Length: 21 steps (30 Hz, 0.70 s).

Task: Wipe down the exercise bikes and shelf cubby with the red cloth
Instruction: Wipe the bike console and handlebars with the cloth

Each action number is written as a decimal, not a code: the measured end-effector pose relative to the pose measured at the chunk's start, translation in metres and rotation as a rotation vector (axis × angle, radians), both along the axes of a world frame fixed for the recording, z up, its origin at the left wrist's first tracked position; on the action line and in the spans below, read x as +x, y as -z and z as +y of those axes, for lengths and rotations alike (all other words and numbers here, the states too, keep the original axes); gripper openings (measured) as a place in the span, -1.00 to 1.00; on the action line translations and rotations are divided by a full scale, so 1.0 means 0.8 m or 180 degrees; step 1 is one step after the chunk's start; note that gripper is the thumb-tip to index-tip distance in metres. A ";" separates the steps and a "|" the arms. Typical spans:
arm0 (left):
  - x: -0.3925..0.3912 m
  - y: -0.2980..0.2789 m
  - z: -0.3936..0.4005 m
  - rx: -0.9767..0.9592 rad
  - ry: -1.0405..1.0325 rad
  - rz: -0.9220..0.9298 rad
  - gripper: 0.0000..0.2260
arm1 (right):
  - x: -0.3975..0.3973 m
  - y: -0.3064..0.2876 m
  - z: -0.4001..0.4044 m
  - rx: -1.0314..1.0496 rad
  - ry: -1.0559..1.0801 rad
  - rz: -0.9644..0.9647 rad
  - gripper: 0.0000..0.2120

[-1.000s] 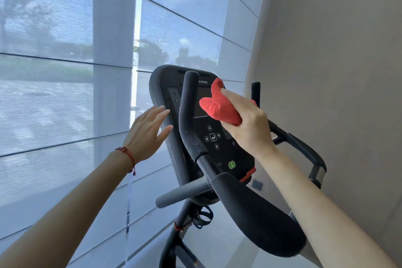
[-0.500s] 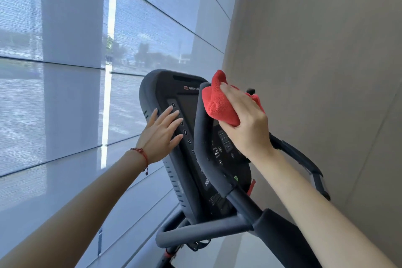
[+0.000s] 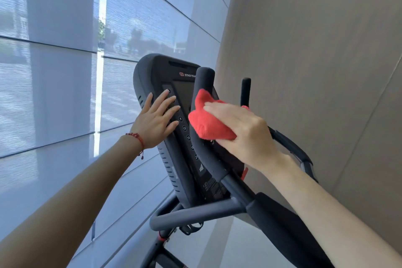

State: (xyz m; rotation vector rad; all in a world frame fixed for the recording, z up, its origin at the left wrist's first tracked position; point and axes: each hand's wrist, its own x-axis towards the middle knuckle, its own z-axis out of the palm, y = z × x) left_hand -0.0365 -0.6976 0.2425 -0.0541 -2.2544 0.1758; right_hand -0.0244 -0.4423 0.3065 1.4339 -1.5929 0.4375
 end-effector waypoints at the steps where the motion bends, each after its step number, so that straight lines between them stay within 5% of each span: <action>1: 0.000 0.000 0.001 0.0009 -0.0016 0.0015 -0.43 | 0.000 -0.007 -0.001 -0.0168 -0.0002 -0.0015 -0.54; 5: 0.001 0.000 0.004 0.0002 -0.0028 0.0054 -0.43 | -0.004 -0.029 -0.022 -0.0472 0.0097 0.0126 -0.57; 11: 0.000 0.002 0.002 0.0018 -0.0046 0.0012 -0.42 | 0.002 0.000 -0.013 0.0326 -0.0193 -0.0393 -0.55; 21: 0.000 0.001 0.005 0.0058 0.0022 0.0152 -0.58 | 0.008 0.034 0.034 0.0772 -0.0281 -0.1155 -0.54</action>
